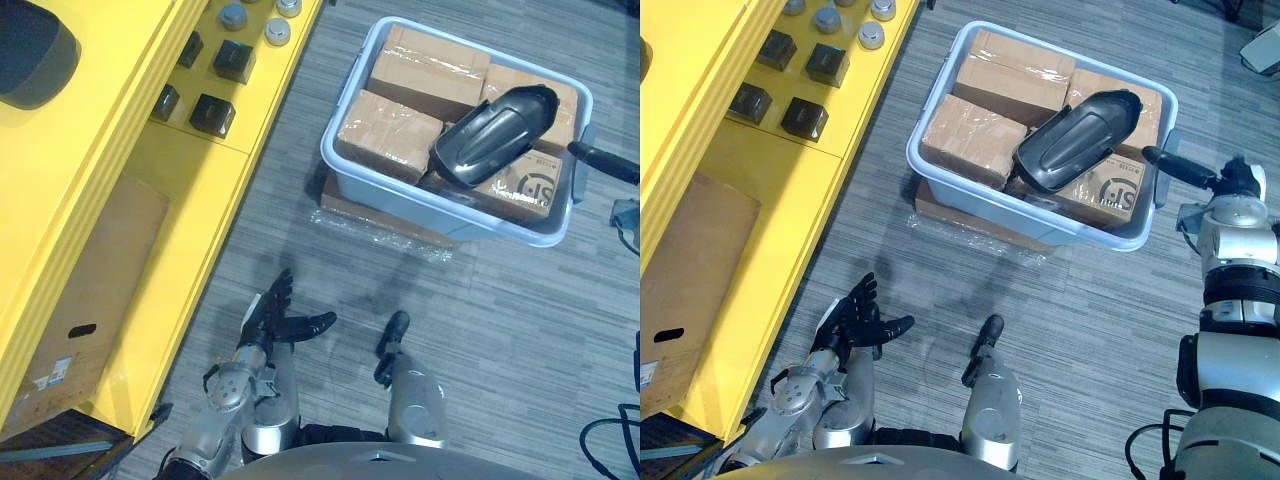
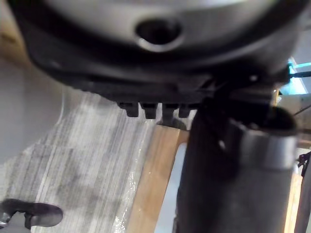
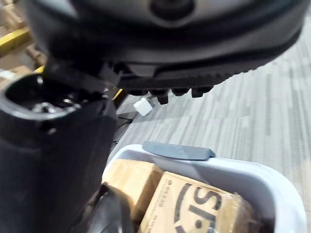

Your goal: Walk over and take three plastic housings, then place them on the shelf

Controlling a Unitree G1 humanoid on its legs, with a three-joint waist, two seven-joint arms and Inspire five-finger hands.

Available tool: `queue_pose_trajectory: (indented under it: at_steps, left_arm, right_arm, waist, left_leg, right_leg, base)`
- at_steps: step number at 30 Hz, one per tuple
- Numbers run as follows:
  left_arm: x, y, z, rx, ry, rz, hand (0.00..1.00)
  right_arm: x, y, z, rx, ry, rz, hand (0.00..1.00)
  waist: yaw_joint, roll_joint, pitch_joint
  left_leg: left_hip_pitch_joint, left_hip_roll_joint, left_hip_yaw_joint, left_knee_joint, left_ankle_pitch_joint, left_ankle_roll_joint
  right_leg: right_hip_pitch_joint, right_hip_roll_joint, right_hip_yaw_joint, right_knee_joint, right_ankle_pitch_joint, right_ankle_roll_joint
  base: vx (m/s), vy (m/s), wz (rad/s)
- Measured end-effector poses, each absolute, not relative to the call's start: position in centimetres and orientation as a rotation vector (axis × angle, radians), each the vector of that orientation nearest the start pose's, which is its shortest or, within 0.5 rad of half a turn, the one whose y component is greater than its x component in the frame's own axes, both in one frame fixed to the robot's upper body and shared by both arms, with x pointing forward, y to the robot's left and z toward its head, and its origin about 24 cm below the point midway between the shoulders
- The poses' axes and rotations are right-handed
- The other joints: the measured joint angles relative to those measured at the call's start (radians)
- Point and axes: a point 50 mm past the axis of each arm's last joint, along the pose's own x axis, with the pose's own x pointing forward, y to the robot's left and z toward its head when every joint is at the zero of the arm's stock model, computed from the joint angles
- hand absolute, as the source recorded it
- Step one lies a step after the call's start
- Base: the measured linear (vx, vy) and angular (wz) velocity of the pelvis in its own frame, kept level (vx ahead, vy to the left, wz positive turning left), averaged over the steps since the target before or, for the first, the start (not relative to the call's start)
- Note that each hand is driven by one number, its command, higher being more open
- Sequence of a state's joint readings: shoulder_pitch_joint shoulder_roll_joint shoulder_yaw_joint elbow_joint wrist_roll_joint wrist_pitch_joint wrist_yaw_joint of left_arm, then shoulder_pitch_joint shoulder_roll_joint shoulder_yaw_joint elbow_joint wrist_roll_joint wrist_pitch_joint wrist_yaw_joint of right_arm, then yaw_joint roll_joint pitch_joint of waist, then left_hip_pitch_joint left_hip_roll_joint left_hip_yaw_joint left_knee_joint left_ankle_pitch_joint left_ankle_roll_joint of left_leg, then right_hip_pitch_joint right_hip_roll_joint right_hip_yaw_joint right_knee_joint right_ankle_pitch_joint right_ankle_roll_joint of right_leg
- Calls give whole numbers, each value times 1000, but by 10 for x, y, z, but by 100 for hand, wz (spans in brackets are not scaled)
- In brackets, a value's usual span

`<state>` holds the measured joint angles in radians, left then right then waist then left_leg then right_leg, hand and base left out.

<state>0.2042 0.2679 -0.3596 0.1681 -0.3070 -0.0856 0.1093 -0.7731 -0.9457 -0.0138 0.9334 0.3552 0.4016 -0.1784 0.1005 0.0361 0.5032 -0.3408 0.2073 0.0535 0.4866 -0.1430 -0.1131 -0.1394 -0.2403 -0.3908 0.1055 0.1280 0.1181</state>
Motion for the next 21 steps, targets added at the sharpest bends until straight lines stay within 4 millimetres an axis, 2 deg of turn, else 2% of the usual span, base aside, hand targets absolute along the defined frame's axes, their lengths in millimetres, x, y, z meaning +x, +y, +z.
queue_pose_trajectory:
  at_steps: [6, 12, 16, 21]
  left_arm:
    - [180, 142, -51, -32, 409, -135, 100]
    - [183, 132, -52, -61, 398, -149, 100]
    - [185, 128, -52, -67, 384, -148, 100]
    - [186, 128, -52, -67, 383, -145, 100]
  right_arm:
    - [302, -426, 159, -126, 432, -796, 100]
    - [307, -426, 168, -57, 415, -793, 100]
    - [317, -420, 186, -46, 328, -772, 100]
    - [324, -415, 198, -86, 272, -751, 100]
  waist:
    - [8, 36, 0]
    - [16, 84, 2]
    - [25, 91, 2]
    - [29, 92, 2]
  left_leg:
    - [-4, -1, 0, 3, 0, 0]
    - [-39, -4, -14, 17, 0, 2]
    - [-52, -5, -16, 18, 1, 3]
    - [-49, -5, -17, 23, 1, 3]
  right_leg:
    - [-3, -1, 0, 0, 2, 3]
    - [-23, -2, -9, 2, 5, 8]
    - [-38, -3, -10, 7, 5, 8]
    - [-38, -4, -10, 16, 5, 7]
  base:
    - [0, 0, 0]
    - [-6, 21, 4]
    - [0, 0, 0]
    - [2, 6, 0]
